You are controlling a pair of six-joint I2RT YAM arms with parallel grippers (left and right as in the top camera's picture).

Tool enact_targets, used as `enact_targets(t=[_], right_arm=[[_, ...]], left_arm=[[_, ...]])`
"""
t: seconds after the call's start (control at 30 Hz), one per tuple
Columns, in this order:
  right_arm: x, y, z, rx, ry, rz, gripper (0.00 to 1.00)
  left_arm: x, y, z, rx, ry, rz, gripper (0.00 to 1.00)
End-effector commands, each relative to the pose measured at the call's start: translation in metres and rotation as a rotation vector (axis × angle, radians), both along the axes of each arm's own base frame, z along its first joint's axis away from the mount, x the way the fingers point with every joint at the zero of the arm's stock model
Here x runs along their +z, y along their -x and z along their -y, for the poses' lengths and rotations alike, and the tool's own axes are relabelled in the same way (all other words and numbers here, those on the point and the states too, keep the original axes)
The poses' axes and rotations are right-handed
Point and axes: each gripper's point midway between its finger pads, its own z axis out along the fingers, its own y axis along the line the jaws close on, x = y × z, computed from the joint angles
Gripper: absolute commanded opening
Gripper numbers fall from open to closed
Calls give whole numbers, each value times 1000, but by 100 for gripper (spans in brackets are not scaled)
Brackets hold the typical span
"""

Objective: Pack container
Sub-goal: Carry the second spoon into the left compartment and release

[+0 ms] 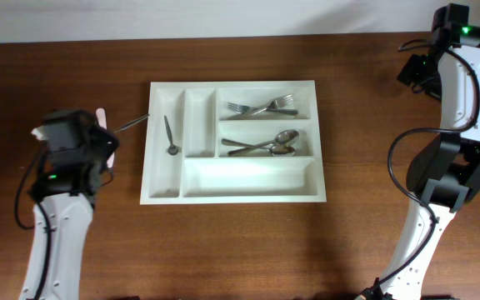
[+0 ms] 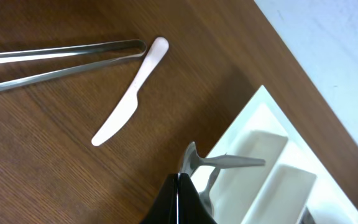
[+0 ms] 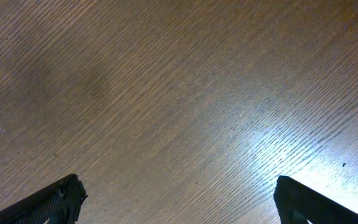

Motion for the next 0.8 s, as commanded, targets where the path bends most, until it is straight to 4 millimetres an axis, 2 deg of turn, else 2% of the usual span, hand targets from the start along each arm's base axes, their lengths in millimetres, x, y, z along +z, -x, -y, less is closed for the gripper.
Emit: enact_targets(t=[0.0, 0.23, 0.4, 0.5, 0.67, 0.77], right_arm=[[33, -3, 0, 1, 21, 69, 99], [33, -2, 0, 1, 21, 69, 99], [33, -3, 0, 1, 21, 69, 99], [33, -2, 0, 1, 21, 69, 99], [33, -3, 0, 1, 21, 69, 99], [33, -2, 0, 1, 21, 69, 99]], left_arm=[[-1, -3, -6, 149, -128, -19, 2], [-39, -21, 34, 87, -106, -86, 2], [-44, -36, 57, 39, -130, -92, 2], [-50, -42, 65, 20, -139, -106, 2], [-68, -41, 72, -1, -144, -153, 2], [-70, -40, 77, -14, -147, -160, 2]])
